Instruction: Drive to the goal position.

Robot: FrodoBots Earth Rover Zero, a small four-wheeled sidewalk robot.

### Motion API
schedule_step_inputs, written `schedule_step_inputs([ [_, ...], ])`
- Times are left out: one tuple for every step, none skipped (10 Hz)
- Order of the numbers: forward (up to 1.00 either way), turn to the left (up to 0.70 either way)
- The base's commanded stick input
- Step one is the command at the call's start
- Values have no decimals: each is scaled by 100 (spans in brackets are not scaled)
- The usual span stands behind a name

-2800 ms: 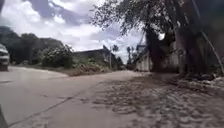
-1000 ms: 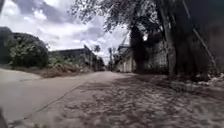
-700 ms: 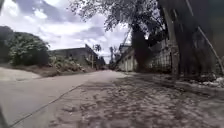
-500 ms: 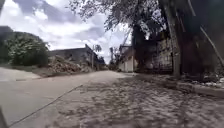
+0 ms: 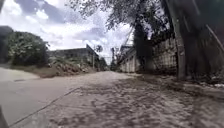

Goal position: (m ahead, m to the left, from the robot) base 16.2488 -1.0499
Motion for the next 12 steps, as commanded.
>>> schedule_step_inputs([
  [50,0],
  [50,0],
  [50,0],
  [50,0],
  [50,0],
  [50,0],
  [50,0],
  [50,0],
  [50,0],
  [50,0],
  [50,0],
  [50,0],
])
